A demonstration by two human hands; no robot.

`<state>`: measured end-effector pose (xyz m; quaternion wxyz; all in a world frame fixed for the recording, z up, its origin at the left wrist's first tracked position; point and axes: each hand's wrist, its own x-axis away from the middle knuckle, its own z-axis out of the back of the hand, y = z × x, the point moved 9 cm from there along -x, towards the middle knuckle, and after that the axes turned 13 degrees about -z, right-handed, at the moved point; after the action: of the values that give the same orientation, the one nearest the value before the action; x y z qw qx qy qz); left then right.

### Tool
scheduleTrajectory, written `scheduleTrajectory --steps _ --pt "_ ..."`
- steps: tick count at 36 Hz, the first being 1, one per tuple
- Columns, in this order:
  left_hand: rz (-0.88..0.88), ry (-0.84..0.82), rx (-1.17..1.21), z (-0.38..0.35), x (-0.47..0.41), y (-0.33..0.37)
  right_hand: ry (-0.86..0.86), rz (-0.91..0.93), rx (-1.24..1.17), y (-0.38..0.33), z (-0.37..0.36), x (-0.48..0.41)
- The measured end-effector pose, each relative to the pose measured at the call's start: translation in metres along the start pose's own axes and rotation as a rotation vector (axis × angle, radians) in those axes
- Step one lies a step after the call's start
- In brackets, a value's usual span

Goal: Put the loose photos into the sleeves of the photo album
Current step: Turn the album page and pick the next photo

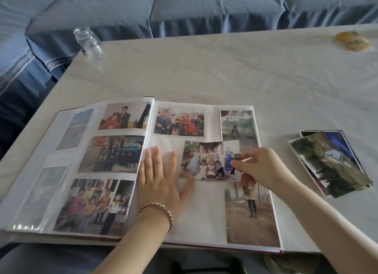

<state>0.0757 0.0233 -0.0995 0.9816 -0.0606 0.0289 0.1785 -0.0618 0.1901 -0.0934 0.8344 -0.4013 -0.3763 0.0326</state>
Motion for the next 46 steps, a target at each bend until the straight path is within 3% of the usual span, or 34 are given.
scheduleTrajectory --steps 10,15,20,29,35,46 --pt "0.001 -0.018 0.06 -0.002 0.002 -0.001 -0.12 -0.002 0.215 -0.02 -0.035 -0.011" --pt "0.004 -0.023 0.064 -0.003 0.001 -0.001 -0.047 -0.008 0.033 -0.015 -0.017 -0.018" --pt "0.0 -0.021 0.071 -0.002 0.001 -0.001 -0.005 -0.008 -0.003 -0.014 -0.017 -0.019" --pt "0.001 -0.037 0.071 -0.001 0.001 0.0 -0.074 0.05 0.072 -0.027 -0.047 -0.012" --pt "-0.006 -0.028 0.069 -0.001 0.001 0.0 -0.115 -0.08 -0.092 -0.021 -0.044 -0.013" --pt "-0.002 -0.031 0.071 -0.003 0.001 0.0 0.258 0.1 0.098 -0.03 -0.038 -0.002"
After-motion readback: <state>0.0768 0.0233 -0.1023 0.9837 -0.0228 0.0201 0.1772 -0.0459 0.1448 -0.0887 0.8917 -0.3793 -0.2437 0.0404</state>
